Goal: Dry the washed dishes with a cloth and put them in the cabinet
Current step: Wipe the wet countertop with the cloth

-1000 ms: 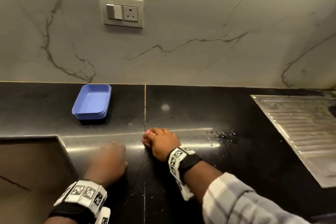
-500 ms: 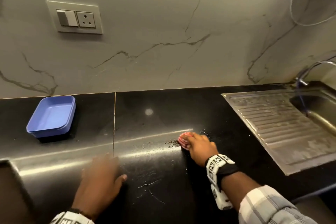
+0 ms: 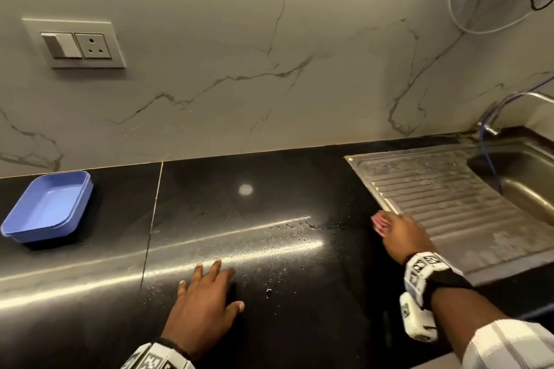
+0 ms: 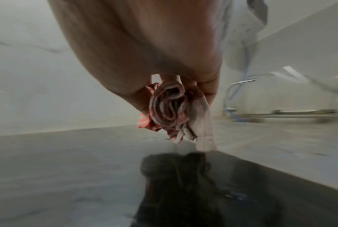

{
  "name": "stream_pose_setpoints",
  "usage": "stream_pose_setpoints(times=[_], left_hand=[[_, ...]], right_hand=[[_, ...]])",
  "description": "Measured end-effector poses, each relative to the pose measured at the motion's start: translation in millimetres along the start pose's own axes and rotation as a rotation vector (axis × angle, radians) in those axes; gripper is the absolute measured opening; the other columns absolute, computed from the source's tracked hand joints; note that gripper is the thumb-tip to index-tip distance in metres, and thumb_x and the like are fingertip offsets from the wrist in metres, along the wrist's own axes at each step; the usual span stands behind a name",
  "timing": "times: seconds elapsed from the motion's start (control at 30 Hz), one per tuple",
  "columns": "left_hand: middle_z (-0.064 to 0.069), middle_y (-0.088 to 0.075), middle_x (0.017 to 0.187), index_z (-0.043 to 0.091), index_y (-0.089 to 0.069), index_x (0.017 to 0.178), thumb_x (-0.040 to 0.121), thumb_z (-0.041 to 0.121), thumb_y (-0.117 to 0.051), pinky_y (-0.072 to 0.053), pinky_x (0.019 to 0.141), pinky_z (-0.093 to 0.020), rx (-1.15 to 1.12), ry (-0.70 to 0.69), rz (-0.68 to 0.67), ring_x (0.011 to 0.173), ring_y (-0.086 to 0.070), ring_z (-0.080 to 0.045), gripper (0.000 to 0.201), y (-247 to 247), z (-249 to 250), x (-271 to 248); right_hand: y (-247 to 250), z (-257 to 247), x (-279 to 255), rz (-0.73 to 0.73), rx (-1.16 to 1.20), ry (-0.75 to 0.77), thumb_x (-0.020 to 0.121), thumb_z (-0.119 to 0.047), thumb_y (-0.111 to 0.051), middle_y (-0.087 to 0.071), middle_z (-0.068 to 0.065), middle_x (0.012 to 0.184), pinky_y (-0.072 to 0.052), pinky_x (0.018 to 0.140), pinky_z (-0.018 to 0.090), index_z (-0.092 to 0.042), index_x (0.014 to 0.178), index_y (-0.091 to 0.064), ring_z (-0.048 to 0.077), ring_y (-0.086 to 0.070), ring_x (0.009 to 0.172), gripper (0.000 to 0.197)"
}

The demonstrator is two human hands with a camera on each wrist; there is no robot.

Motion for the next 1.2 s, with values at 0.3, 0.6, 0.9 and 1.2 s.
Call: stream_pose_setpoints(times=[0.3,0.6,0.9,1.2], left_hand=[[0.001,-0.038,0.156,0.032,-0.035,0.145,0.090,0.057,-0.053,-0.034,0.115,-0.046,0.039,-0.037,-0.006,0.144,-0.034,-0.023,0.063,-8,39,38],[0.014,-0.062,0.111,0.039,-0.054,0.109,0.092,0.055,-0.053,-0.047,0.085,-0.026,-0.063,-0.041,0.046,0.102,-0.059,-0.007,0.024,1,38,41],[0.013,-0.057,0.124,0.036,-0.058,0.114,0.091,0.055,-0.051,-0.053,0.090,-0.033,-0.018,0.031,0.084,0.106,-0.064,-0.014,0.030,9,47,42],[0.004,-0.053,0.138,0.030,-0.049,0.135,0.093,0.048,-0.057,-0.050,0.096,-0.030,-0.027,0.036,0.087,0.117,-0.060,-0.015,0.046,13,60,67]], right_hand=[[-53,-239,-83,-0.221,-0.001,0.659,0.091,-0.031,-0.056,-0.050,-0.001,0.134,-0.046,0.096,0.042,-0.037,0.125,-0.055,0.030,-0.048,0.119,0.034],[-63,-153,-23,-0.273,-0.033,0.508,0.090,-0.014,-0.050,-0.047,-0.006,0.143,-0.046,0.100,0.045,-0.041,0.136,-0.050,0.028,-0.043,0.127,0.053],[19,94,35,0.035,0.080,-0.108,0.093,-0.043,-0.057,-0.070,0.013,0.111,-0.052,0.085,0.036,-0.024,0.110,-0.068,0.033,-0.066,0.101,0.028],[-3,-115,-20,-0.082,0.269,0.492,0.084,-0.011,-0.052,-0.055,-0.001,0.123,-0.051,0.095,0.042,-0.036,0.122,-0.057,0.025,-0.056,0.111,0.045]])
Point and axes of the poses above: each hand's wrist, its own x-axis towards the middle knuckle, its own y-axis out of the back of the hand, z = x × y, the point moved 8 cm from there along x, towards the middle knuckle
